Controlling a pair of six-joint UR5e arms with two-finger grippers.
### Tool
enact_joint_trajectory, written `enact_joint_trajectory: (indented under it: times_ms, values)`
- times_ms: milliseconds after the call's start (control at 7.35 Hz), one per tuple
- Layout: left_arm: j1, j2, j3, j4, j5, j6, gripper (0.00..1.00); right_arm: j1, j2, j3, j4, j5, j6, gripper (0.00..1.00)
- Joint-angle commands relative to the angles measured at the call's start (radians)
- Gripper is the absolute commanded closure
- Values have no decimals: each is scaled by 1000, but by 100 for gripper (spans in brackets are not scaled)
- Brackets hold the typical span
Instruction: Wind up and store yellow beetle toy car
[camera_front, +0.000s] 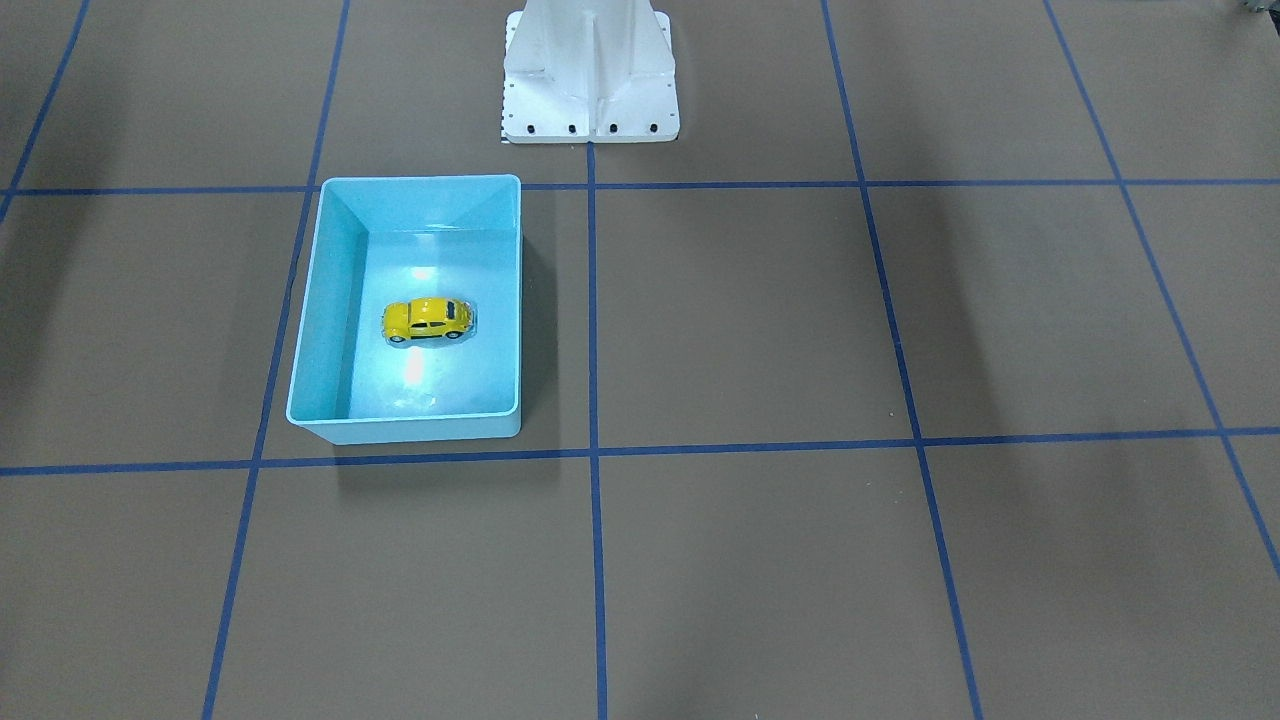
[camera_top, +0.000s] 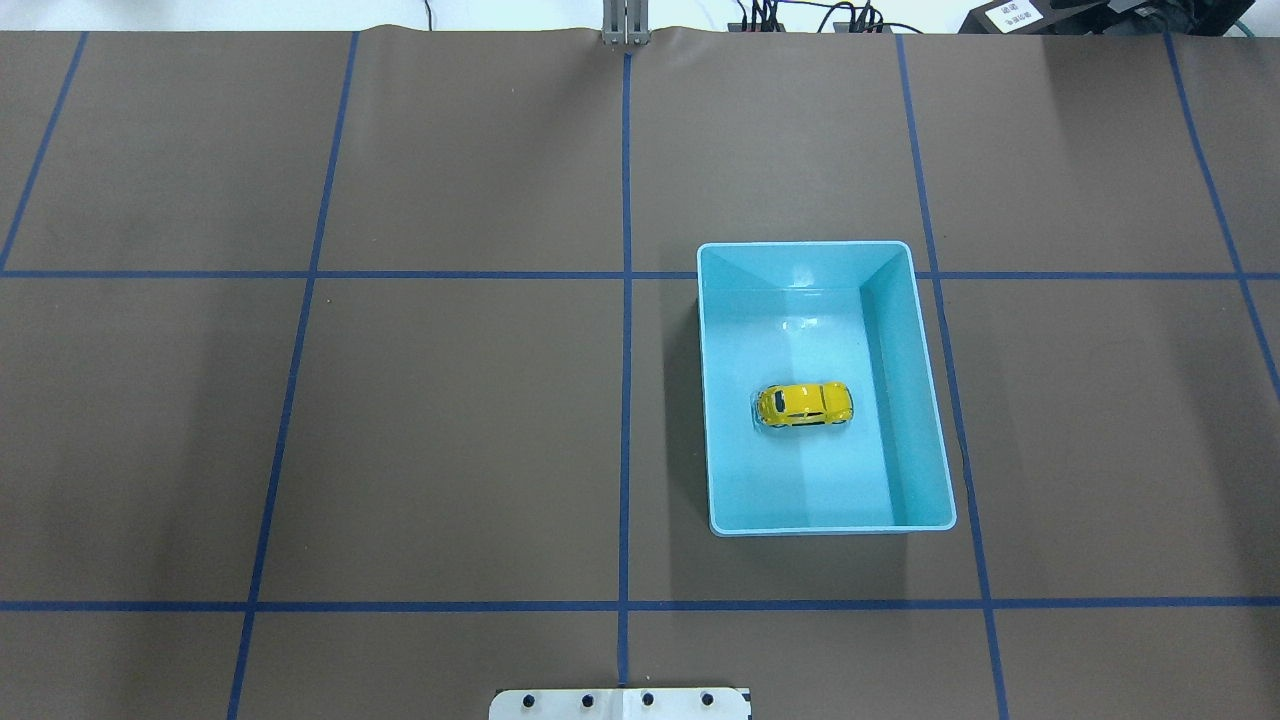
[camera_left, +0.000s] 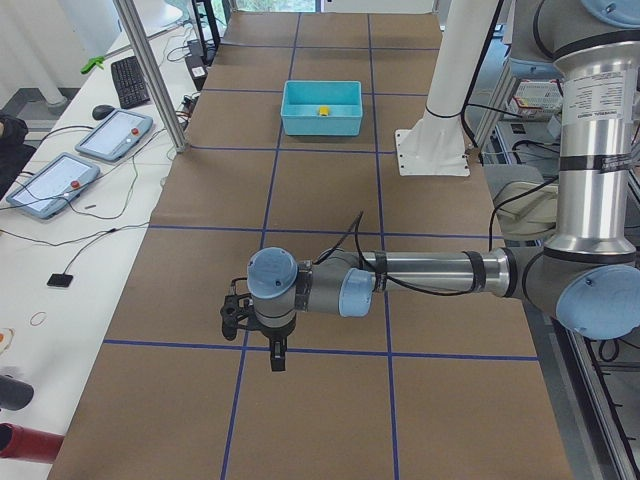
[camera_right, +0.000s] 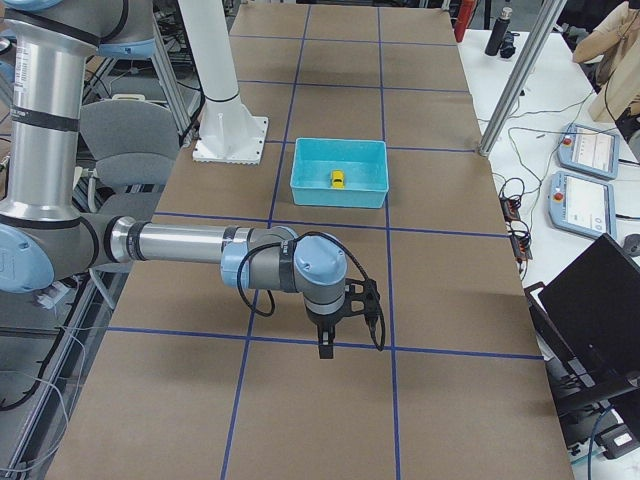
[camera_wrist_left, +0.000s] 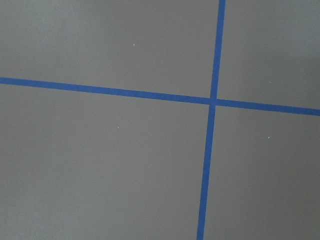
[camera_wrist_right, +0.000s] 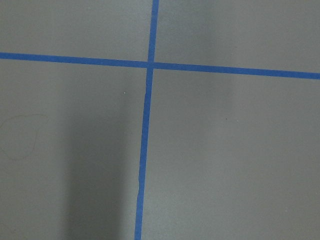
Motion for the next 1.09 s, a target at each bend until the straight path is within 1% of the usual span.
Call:
enact_joint_trajectory:
  times_ms: [0,136,272,408,544,680,952]
  values:
    - [1,-4,6,0,-1,0,0,-3,3,-13,24,-12,129,1]
    - [1,-4,8,0,-1,0,0,-24,6,-13,29,-25,134,1]
    - [1,-4,8,0,-1,0,0,-83,44,-22,32,-54,132,1]
    - [0,-4,8,0,-1,0,0,-101,56,-25,30,-121,137,1]
    - [1,-4,9,0,-1,0,0,-101,56,-24,27,-118,138,1]
    - [1,-4,11,0,-1,0,0,-101,56,-31,27,-95,138,1]
    - [1,-4,9,0,0,0,0,-102,55,-44,24,-91,140,1]
